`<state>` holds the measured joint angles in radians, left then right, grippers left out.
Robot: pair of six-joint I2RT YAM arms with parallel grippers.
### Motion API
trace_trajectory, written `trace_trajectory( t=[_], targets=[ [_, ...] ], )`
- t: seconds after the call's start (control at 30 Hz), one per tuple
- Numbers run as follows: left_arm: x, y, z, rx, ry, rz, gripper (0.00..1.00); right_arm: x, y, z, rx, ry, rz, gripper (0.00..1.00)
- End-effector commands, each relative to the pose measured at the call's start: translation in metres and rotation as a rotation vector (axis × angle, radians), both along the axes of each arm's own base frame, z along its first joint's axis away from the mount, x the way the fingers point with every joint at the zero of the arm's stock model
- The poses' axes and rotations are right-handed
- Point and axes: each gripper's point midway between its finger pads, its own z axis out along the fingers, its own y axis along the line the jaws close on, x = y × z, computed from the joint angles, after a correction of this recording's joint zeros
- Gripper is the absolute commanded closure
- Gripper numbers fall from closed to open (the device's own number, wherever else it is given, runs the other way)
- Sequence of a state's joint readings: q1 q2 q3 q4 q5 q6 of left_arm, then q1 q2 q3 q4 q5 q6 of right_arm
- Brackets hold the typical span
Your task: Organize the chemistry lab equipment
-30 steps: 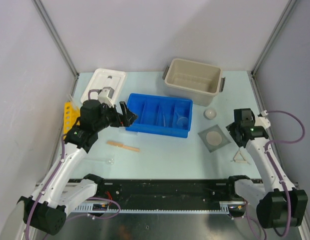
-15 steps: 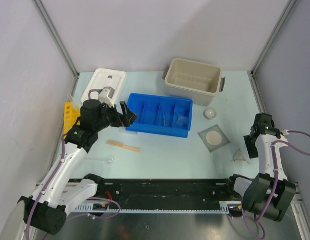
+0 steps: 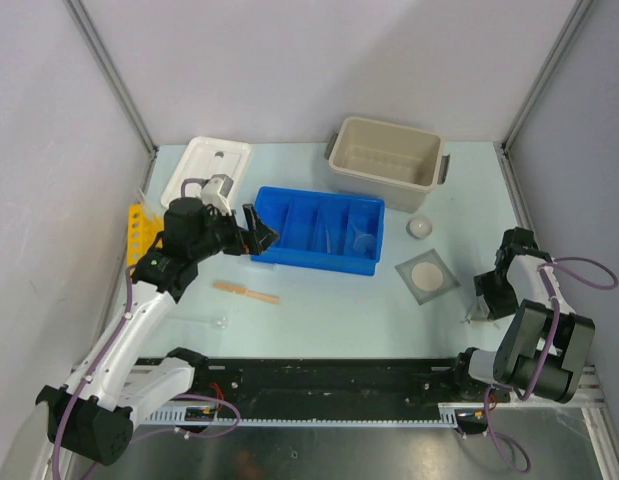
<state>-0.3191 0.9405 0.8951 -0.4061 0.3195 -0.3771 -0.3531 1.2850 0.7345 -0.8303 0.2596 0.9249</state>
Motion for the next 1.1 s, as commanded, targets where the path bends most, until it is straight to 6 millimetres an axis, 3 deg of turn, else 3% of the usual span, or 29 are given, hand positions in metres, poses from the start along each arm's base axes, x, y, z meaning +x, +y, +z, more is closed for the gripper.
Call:
trace_trajectory(
  t=[0.0, 0.27, 0.53, 0.8, 0.9, 1.07],
  targets=[
    [-0.001, -0.008, 0.012, -0.032, -0.022, -0.029, 0.0, 0.018, -0.001, -0.004, 0.005, -0.037, 0.079, 0.31],
    [0.0, -0.008, 0.011, -0.031, -0.02, -0.028, 0.0, 0.013, 0.012, -0.022, 0.064, 0.007, 0.085, 0.3],
    [-0.001, -0.008, 0.01, -0.031, -0.019, -0.029, 0.01, 0.011, 0.009, -0.033, 0.045, 0.005, 0.066, 0.43],
    [-0.001, -0.008, 0.011, -0.031, -0.021, -0.029, 0.01, 0.013, 0.004, -0.04, 0.029, 0.015, 0.066, 0.92],
    [-0.001, -0.008, 0.01, -0.031, -0.019, -0.029, 0.0, 0.017, 0.003, -0.038, 0.022, -0.007, 0.078, 0.98],
    [-0.001, -0.008, 0.01, -0.031, -0.018, -0.031, 0.01, 0.031, 0.002, -0.025, 0.011, -0.09, 0.097, 1.0]
  ],
)
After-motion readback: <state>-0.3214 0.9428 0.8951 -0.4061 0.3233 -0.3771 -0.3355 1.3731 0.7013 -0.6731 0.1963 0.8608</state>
